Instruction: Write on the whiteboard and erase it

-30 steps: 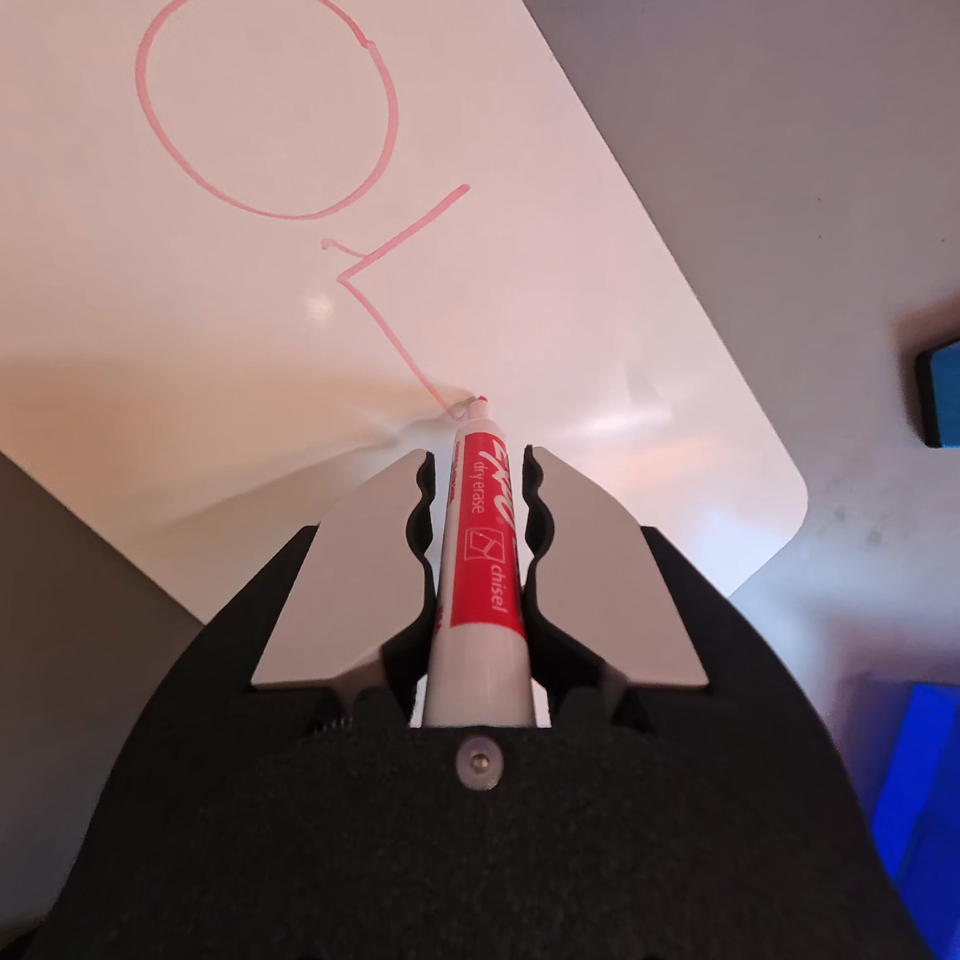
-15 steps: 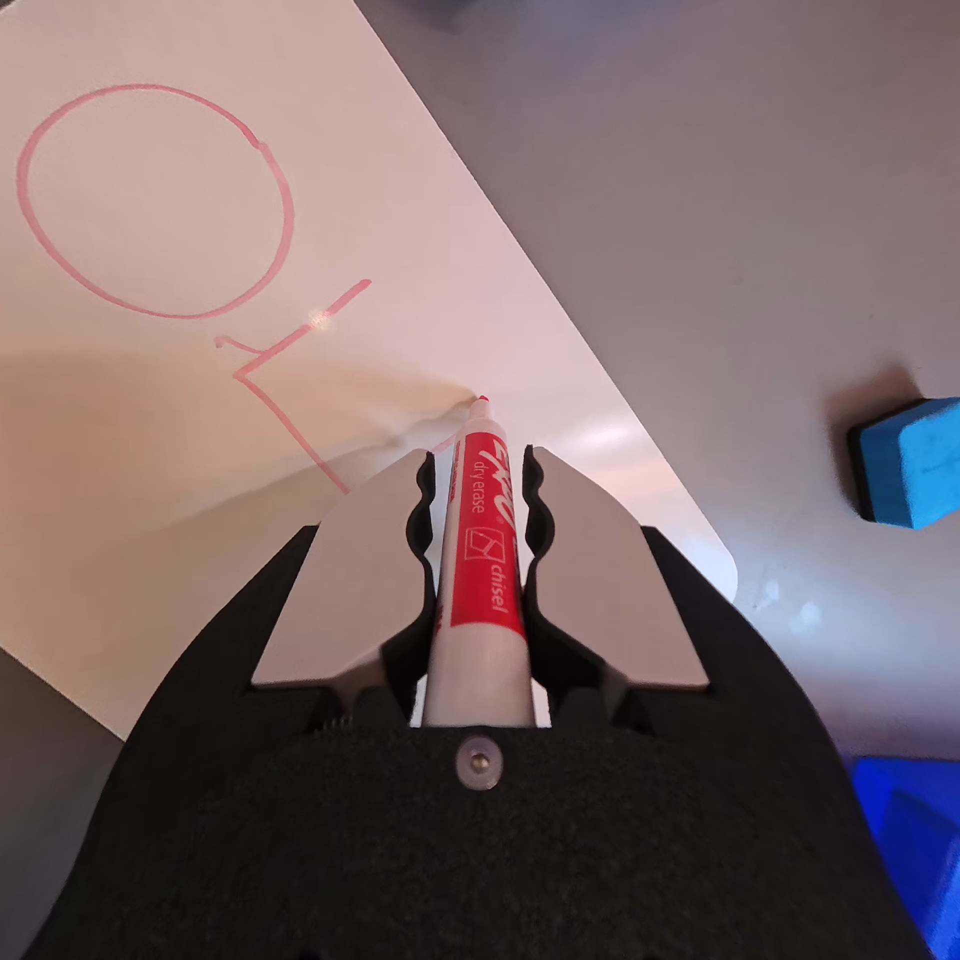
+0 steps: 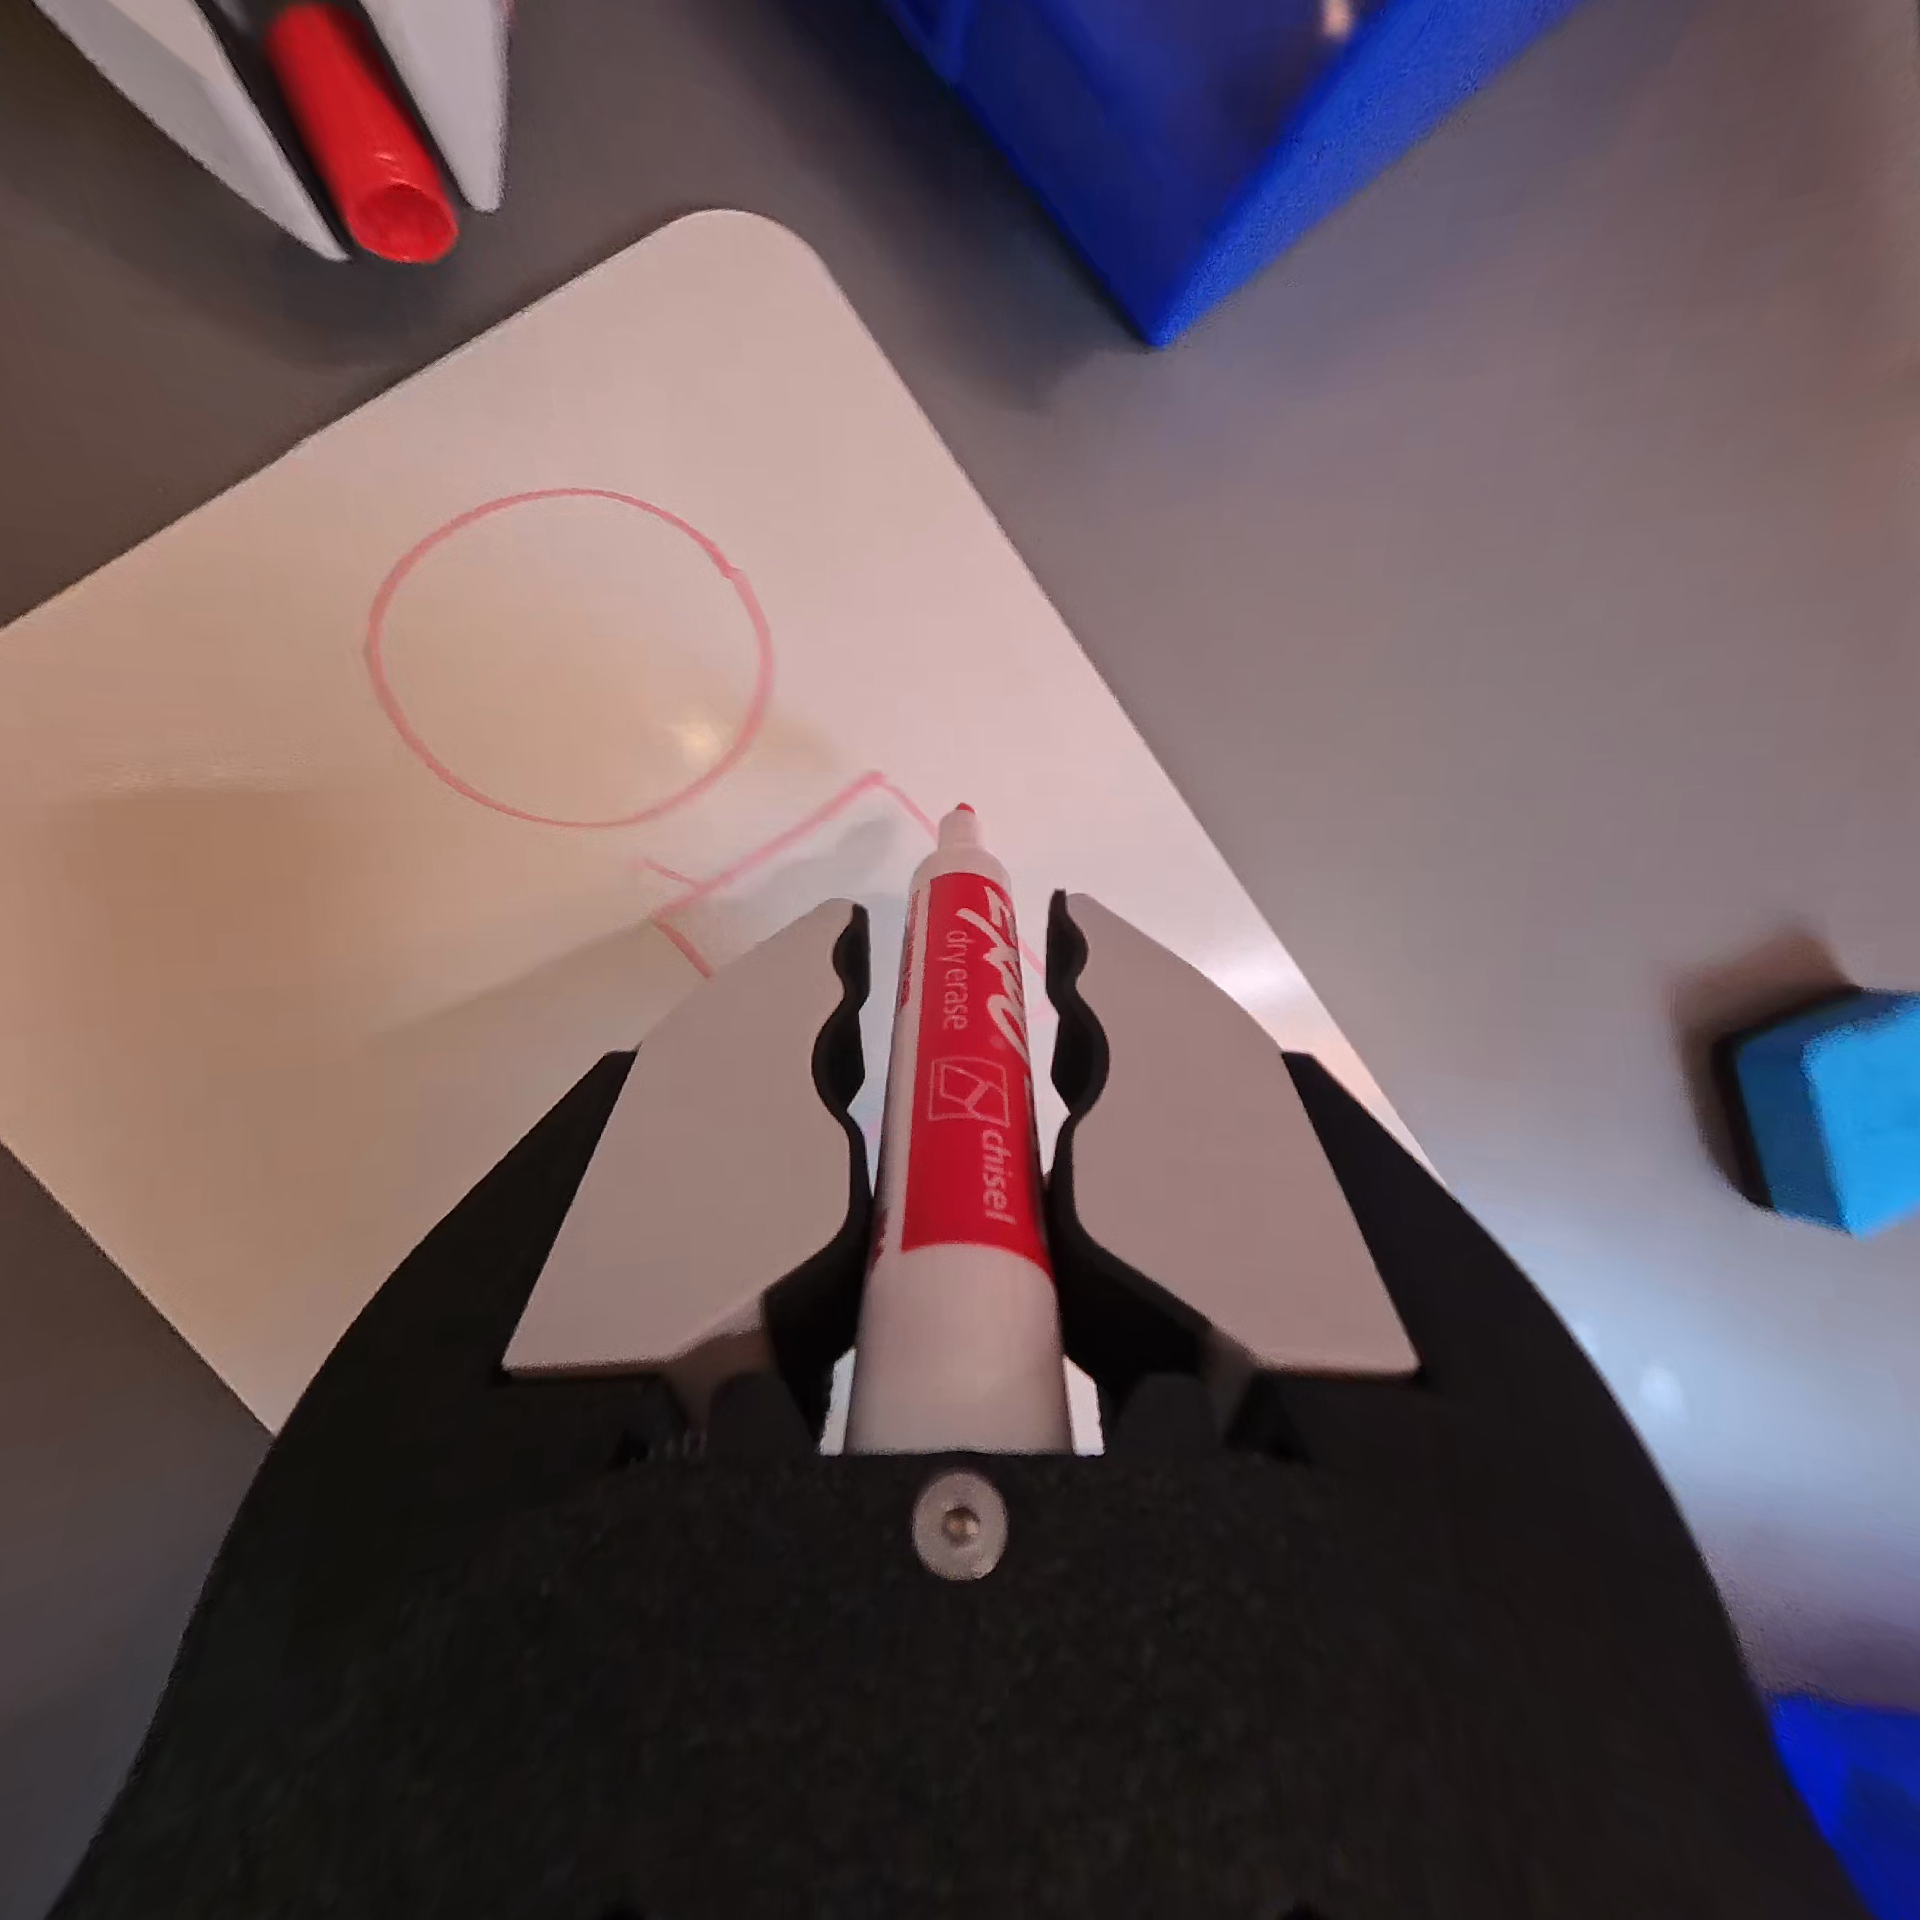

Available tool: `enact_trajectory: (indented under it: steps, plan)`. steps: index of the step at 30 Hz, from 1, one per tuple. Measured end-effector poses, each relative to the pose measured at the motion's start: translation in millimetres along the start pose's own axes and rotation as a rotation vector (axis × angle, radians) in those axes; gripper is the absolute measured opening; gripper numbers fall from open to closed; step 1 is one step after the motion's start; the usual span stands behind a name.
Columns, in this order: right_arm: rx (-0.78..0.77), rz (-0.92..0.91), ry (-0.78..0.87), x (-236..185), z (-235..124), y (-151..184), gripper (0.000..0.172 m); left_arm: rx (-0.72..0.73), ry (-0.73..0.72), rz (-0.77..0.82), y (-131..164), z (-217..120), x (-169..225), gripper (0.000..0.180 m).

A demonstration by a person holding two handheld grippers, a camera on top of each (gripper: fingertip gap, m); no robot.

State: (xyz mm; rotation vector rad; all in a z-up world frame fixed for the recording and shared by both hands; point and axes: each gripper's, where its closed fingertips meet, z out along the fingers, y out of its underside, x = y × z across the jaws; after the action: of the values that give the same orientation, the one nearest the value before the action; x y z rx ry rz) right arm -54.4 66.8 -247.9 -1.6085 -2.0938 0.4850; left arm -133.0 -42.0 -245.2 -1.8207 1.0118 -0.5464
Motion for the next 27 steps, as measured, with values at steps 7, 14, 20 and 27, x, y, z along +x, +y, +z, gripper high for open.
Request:
enact_trajectory:
  steps: [7, 14, 20, 27]
  plan:
    - [-0.05, 0.1, 0.086, 26, -22, 49, 0.034, 0.001, -0.001, -0.008, 0, 1, -1, 0.019]
    - [-0.063, 0.112, 0.091, 29, -19, 59, 0.034, 0.001, -0.007, -0.008, -1, 2, -2, 0.019]
    - [-0.072, 0.11, 0.074, 27, -16, 59, 0.034, 0.003, -0.002, -0.008, -1, 1, -1, 0.019]
    - [-0.069, 0.099, 0.051, 18, -15, 57, 0.034, 0.002, -0.002, -0.007, -1, 1, -1, 0.019]
